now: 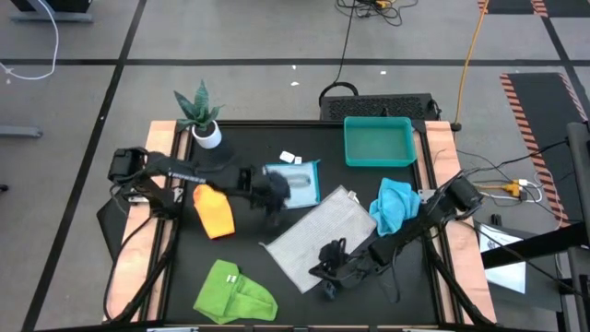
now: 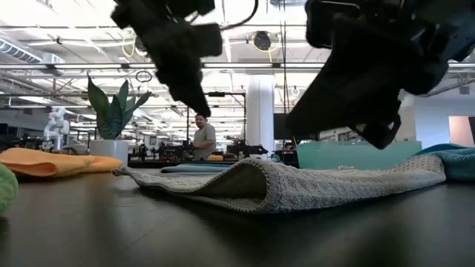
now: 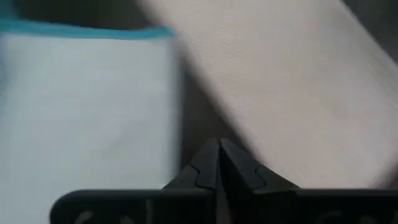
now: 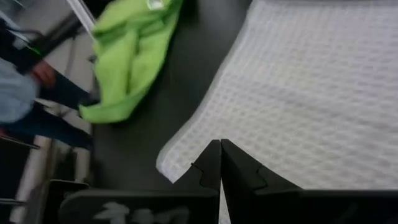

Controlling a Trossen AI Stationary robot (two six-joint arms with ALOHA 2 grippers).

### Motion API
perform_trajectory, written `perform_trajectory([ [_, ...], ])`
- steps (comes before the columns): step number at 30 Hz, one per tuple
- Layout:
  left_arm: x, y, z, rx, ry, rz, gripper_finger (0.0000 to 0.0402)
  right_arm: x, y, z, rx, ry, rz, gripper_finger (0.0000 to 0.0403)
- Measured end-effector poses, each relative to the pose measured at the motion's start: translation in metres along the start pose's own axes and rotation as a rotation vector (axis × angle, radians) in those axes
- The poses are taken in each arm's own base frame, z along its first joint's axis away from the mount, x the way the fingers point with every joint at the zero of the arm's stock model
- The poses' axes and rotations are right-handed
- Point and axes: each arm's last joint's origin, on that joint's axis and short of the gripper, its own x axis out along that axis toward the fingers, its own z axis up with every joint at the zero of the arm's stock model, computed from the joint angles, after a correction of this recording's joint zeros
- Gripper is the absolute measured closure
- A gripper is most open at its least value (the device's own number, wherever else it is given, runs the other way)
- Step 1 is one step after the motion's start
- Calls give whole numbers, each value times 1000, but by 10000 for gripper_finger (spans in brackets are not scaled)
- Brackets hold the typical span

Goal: Fold microfiber towels
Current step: Fold the gray microfiber towel on the towel

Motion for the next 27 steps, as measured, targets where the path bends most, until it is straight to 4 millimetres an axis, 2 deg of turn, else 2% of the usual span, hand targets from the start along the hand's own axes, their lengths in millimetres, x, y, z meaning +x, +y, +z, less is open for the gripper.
perform_trajectory([
  [2,5,-19,-10,48,26,-28,393,6,4,-4,-9,24,-1,403],
  [8,40,-54,-38,35,21,-64,395,21,6,-16,12,54,-15,403],
  [14,71,-70,-55,23,76,-61,398,25,2,-24,38,98,-35,403],
  [20,76,-85,-61,-40,103,-105,399,18,9,-36,44,207,7,403],
  [27,70,-133,-72,-63,80,-260,398,4,23,-50,44,345,106,403],
])
